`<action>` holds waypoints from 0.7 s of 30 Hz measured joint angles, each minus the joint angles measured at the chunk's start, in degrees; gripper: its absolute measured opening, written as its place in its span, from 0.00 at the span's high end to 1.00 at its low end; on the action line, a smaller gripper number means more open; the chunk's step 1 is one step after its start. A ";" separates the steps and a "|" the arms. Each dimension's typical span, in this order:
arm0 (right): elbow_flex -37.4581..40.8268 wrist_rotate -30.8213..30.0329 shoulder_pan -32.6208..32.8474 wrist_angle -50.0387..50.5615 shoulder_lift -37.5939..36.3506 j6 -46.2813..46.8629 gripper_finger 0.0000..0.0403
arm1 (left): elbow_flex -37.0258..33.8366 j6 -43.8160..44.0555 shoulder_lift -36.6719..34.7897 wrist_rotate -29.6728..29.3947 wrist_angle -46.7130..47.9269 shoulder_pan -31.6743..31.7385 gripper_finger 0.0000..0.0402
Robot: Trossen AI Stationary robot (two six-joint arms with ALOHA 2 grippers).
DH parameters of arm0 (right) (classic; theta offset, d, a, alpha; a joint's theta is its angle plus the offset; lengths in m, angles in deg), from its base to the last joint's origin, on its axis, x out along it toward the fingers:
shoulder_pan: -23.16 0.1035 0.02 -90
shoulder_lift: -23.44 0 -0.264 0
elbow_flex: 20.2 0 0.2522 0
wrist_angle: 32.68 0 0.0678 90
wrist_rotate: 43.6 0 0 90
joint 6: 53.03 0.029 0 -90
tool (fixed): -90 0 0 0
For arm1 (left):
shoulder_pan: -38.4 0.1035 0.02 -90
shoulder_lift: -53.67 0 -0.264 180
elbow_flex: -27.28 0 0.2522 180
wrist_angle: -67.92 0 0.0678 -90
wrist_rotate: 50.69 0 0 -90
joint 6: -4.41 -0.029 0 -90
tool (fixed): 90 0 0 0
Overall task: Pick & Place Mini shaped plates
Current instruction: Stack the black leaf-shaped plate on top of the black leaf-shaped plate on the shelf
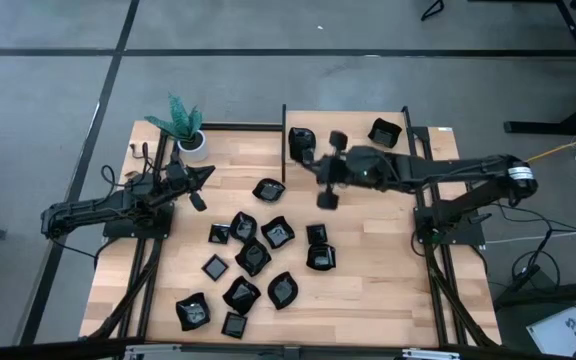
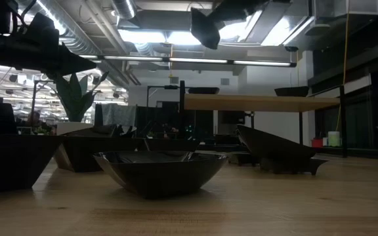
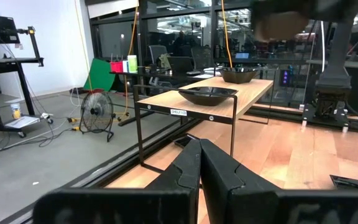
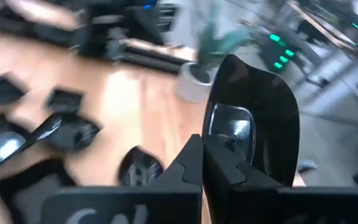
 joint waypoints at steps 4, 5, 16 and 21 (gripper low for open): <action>0.00 -0.01 -3.75 -3.69 1.19 9.67 0.99 | 0.00 0.00 0.00 0.00 -0.02 0.00 0.99; 0.00 0.00 -4.62 -4.53 1.64 12.43 0.99 | 0.00 0.01 0.00 0.00 0.00 0.00 0.99; 0.02 0.12 -10.03 -5.69 7.35 25.32 0.99 | 0.00 0.00 0.00 0.00 0.00 0.00 0.99; 0.02 0.14 -10.71 -7.50 8.56 25.33 0.99 | 0.00 0.00 0.02 0.00 0.00 0.00 0.99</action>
